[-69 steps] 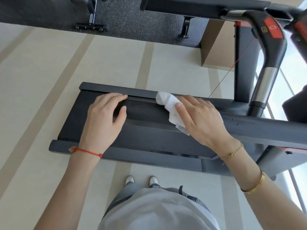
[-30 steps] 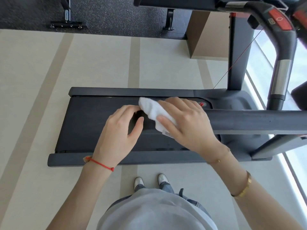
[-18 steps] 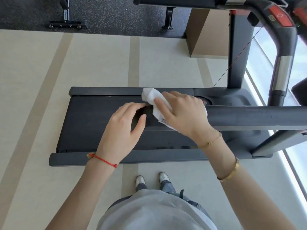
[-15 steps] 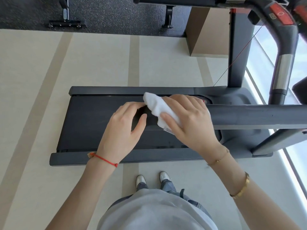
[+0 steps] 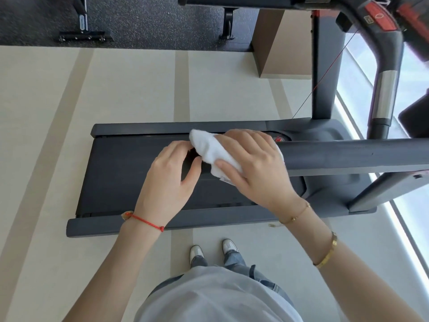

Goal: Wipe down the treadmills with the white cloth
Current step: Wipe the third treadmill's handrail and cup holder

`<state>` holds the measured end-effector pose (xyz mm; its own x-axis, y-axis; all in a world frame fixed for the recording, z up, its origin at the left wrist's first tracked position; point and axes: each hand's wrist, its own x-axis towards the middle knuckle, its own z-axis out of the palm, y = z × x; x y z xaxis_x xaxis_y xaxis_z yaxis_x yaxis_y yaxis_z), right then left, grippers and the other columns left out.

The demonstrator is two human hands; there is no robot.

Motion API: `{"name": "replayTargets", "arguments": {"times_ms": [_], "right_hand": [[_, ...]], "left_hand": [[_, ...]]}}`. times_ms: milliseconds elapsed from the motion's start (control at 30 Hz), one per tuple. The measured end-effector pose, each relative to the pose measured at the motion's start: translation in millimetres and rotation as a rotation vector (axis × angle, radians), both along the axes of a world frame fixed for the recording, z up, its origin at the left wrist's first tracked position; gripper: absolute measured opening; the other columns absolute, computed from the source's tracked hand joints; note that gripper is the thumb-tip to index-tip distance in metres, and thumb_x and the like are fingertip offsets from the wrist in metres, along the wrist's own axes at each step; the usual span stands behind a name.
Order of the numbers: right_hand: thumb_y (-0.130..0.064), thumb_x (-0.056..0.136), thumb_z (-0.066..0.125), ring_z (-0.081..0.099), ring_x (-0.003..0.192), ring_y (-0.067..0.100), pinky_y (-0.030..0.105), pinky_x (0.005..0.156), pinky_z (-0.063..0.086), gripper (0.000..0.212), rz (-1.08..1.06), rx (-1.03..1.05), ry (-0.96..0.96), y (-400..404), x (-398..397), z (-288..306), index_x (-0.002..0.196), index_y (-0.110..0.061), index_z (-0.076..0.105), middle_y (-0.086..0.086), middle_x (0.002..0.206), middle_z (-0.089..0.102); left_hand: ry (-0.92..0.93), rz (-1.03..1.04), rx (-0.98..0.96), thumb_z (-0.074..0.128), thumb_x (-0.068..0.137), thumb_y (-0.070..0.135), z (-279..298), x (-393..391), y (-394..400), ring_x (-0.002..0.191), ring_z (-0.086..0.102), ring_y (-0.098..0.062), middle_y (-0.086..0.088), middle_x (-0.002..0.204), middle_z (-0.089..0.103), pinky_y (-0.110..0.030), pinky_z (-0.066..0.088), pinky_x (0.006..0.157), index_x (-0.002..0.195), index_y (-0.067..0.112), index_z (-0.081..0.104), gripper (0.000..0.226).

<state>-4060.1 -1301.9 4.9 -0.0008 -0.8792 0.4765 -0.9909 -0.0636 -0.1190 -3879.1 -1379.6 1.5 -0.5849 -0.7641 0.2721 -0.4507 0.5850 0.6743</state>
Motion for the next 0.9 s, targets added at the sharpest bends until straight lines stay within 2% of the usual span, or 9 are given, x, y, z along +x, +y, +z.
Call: {"name": "replayTargets", "arguments": {"times_ms": [67, 100, 167, 233, 267, 333, 433, 600, 900], "right_hand": [[-0.043, 0.100, 0.043, 0.058, 0.106, 0.025, 0.039, 0.095, 0.042, 0.040, -0.002, -0.012, 0.030, 13, -19, -2, 0.123, -0.016, 0.063, 0.002, 0.116, 0.063], [-0.042, 0.101, 0.043, 0.060, 0.097, 0.026, 0.039, 0.089, 0.044, 0.037, -0.063, -0.029, 0.020, 17, -29, -2, 0.115, -0.016, 0.065, 0.001, 0.107, 0.065], [-0.037, 0.099, 0.044, 0.054, 0.070, 0.027, 0.039, 0.072, 0.045, 0.031, -0.260, -0.078, -0.055, 15, -40, 2, 0.085, -0.017, 0.063, 0.000, 0.078, 0.061], [-0.034, 0.097, 0.045, 0.046, 0.058, 0.027, 0.038, 0.063, 0.041, 0.035, -0.421, -0.103, -0.081, 5, -33, 5, 0.066, -0.018, 0.051, -0.001, 0.062, 0.051], [-0.035, 0.097, 0.043, 0.047, 0.059, 0.027, 0.036, 0.064, 0.039, 0.035, -0.424, -0.107, -0.061, 0, -23, 4, 0.067, -0.018, 0.053, -0.001, 0.063, 0.053], [-0.038, 0.101, 0.039, 0.053, 0.070, 0.025, 0.035, 0.071, 0.038, 0.036, -0.304, -0.124, -0.029, -5, -2, -4, 0.083, -0.019, 0.064, -0.001, 0.076, 0.061], [-0.039, 0.102, 0.040, 0.057, 0.080, 0.024, 0.035, 0.080, 0.042, 0.037, -0.188, -0.163, -0.021, -4, 7, -9, 0.101, -0.016, 0.069, -0.001, 0.090, 0.065], [-0.040, 0.101, 0.044, 0.062, 0.085, 0.025, 0.035, 0.082, 0.045, 0.037, -0.117, -0.195, 0.075, 2, -11, -11, 0.105, -0.014, 0.070, 0.001, 0.095, 0.068], [-0.030, 0.101, 0.044, 0.059, 0.081, 0.026, 0.037, 0.080, 0.044, 0.028, -0.235, -0.279, 0.093, 54, -104, -19, 0.097, -0.012, 0.065, 0.003, 0.091, 0.066]], "left_hand": [[-0.011, -0.006, 0.003, 0.056, 0.096, 0.016, 1, 0, -1, 0.101, 0.059, -0.013, 0.004, 0.110, 0.063, -0.028, 0.048, 0.091, 0.115, 0.011, 0.063, 0.021], [-0.019, -0.004, 0.007, 0.056, 0.097, 0.017, 1, 1, 0, 0.106, 0.059, -0.013, 0.004, 0.115, 0.063, -0.029, 0.048, 0.094, 0.120, 0.012, 0.062, 0.025], [-0.036, -0.002, 0.014, 0.055, 0.097, 0.019, 2, 1, 1, 0.111, 0.057, -0.013, 0.004, 0.120, 0.062, -0.031, 0.047, 0.097, 0.125, 0.013, 0.061, 0.029], [-0.042, -0.001, 0.012, 0.054, 0.097, 0.020, 3, 1, 2, 0.111, 0.057, -0.014, 0.003, 0.122, 0.062, -0.032, 0.046, 0.098, 0.126, 0.012, 0.060, 0.030], [-0.042, -0.001, 0.010, 0.055, 0.097, 0.020, 3, 1, 3, 0.111, 0.057, -0.014, 0.003, 0.122, 0.062, -0.033, 0.046, 0.098, 0.127, 0.012, 0.060, 0.031], [-0.043, 0.000, 0.003, 0.055, 0.097, 0.018, 4, 0, 4, 0.109, 0.059, -0.016, 0.001, 0.122, 0.063, -0.034, 0.047, 0.098, 0.126, 0.011, 0.060, 0.031], [-0.052, 0.007, -0.006, 0.055, 0.097, 0.018, 6, -2, 6, 0.110, 0.060, -0.019, 0.000, 0.119, 0.064, -0.041, 0.048, 0.097, 0.124, 0.010, 0.061, 0.029], [-0.066, -0.028, -0.058, 0.053, 0.097, 0.017, 11, -17, 10, 0.102, 0.059, -0.020, 0.001, 0.109, 0.065, -0.043, 0.048, 0.090, 0.113, 0.010, 0.063, 0.020], [-0.104, -0.072, -0.125, 0.056, 0.097, 0.016, 16, -77, 35, 0.108, 0.060, -0.021, 0.000, 0.116, 0.067, -0.036, 0.037, 0.107, 0.118, 0.010, 0.066, 0.024]]}}
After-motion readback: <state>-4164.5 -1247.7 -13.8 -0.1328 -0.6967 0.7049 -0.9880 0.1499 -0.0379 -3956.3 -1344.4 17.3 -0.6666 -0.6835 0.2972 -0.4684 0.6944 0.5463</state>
